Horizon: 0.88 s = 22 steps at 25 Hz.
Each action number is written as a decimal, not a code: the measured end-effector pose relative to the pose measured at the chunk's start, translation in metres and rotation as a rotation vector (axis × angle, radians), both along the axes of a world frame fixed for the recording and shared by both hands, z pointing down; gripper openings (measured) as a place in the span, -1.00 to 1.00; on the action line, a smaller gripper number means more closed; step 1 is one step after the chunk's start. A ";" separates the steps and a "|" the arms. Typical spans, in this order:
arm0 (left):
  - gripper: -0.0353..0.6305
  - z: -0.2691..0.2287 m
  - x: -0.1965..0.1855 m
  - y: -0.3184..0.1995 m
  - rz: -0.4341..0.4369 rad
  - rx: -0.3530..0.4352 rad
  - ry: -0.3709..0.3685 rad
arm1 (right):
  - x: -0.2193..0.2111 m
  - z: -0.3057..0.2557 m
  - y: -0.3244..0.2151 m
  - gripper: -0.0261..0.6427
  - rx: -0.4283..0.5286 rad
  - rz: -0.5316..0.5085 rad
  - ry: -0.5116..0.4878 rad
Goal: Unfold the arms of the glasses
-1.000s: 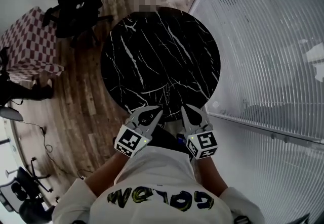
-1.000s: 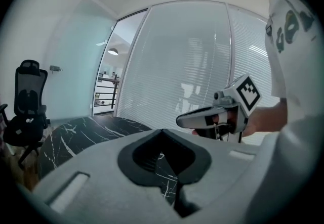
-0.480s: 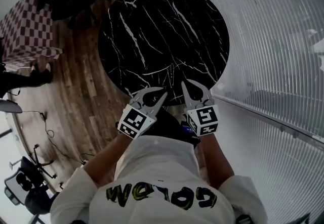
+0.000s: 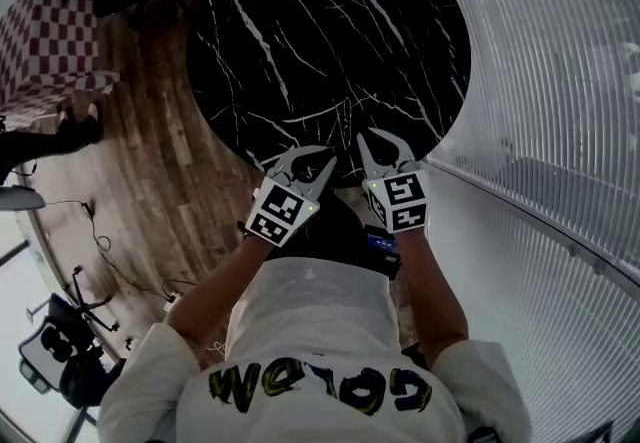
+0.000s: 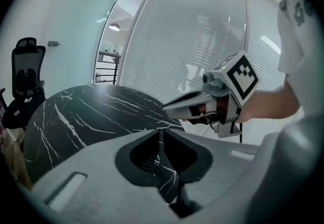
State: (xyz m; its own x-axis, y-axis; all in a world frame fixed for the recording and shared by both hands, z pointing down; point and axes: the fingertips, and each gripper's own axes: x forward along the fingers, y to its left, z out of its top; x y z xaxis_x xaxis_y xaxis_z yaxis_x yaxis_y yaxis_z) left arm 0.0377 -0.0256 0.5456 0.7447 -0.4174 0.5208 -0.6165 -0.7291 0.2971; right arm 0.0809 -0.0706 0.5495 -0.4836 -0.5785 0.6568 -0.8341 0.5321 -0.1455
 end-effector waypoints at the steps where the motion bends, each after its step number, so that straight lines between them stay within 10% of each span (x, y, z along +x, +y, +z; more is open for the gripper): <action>1: -0.80 0.008 0.000 -0.001 -0.001 -0.007 -0.010 | 0.001 0.008 -0.001 -0.86 -0.010 0.001 0.006; 22: -0.65 0.153 0.012 -0.008 0.023 -0.130 -0.189 | 0.005 0.130 -0.015 -0.65 -0.249 0.027 0.051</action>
